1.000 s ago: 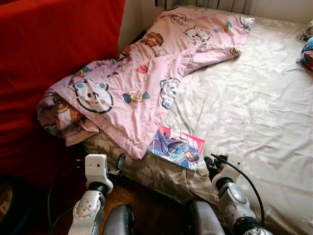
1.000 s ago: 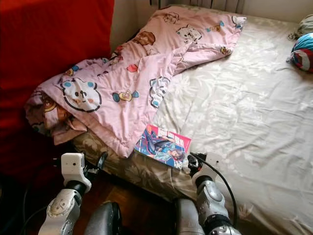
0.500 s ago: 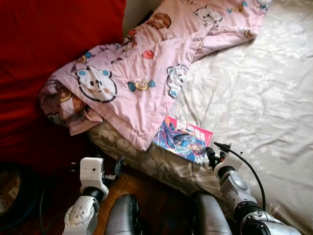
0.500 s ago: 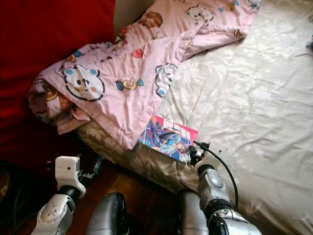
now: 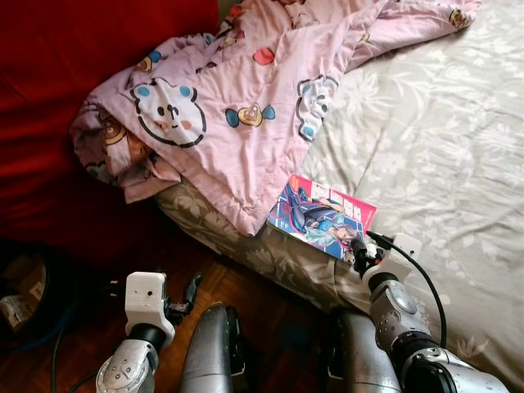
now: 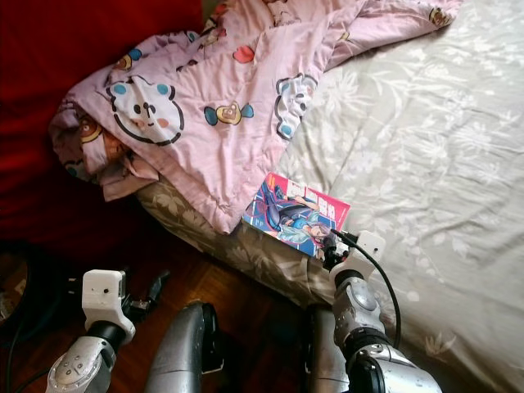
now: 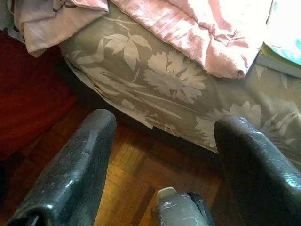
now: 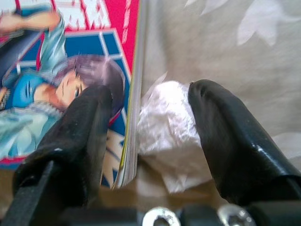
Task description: Clean up the room
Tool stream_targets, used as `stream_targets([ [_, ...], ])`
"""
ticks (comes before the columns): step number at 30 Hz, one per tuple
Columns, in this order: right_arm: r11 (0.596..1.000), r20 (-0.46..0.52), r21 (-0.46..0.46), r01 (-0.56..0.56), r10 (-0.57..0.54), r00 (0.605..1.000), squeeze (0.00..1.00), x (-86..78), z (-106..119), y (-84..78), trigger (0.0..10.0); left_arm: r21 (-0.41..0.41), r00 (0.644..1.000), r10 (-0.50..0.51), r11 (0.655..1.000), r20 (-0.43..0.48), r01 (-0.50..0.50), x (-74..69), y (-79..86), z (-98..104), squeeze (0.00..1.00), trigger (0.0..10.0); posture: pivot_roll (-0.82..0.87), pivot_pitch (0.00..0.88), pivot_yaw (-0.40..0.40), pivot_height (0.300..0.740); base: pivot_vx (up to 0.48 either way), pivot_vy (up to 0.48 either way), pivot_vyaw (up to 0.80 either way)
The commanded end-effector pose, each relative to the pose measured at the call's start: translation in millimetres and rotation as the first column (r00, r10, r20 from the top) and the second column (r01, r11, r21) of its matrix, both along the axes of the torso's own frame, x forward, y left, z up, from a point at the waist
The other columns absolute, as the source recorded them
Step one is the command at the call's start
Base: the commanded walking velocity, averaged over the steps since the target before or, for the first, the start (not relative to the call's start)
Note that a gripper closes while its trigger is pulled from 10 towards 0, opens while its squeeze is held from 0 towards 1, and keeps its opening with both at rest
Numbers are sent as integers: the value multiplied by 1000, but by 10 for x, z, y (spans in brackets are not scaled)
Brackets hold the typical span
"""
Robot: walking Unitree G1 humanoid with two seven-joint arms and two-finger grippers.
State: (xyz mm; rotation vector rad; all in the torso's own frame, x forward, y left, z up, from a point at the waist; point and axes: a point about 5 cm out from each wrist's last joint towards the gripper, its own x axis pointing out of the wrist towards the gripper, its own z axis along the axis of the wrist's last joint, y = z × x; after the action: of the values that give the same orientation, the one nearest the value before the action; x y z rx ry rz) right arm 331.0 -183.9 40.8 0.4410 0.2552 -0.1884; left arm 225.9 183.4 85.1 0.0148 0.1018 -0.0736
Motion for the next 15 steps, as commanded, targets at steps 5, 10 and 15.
stream_targets([
  [5, 996, 66, 48, 74, -77, 995, 0, -6, 46, -56, 10000, 11, 999, -1, 1000, -32, 2, -28, 5, -35, 0, 10000, 54, 384, 98, 621, 0, 0, 0],
  [10, 993, 76, 87, 82, -88, 993, 0, -47, 4, -26, 10000, 12, 1000, -8, 1000, -28, 8, -10, -23, -31, 0, 10000, 48, 379, 97, 621, 0, 0, 0],
  [15, 992, 29, 90, 84, -87, 996, 0, -164, -141, 16, 10000, 19, 999, -18, 1000, -35, 19, -13, -32, -52, 0, 10000, 42, 379, 97, 621, 0, 0, 0],
])
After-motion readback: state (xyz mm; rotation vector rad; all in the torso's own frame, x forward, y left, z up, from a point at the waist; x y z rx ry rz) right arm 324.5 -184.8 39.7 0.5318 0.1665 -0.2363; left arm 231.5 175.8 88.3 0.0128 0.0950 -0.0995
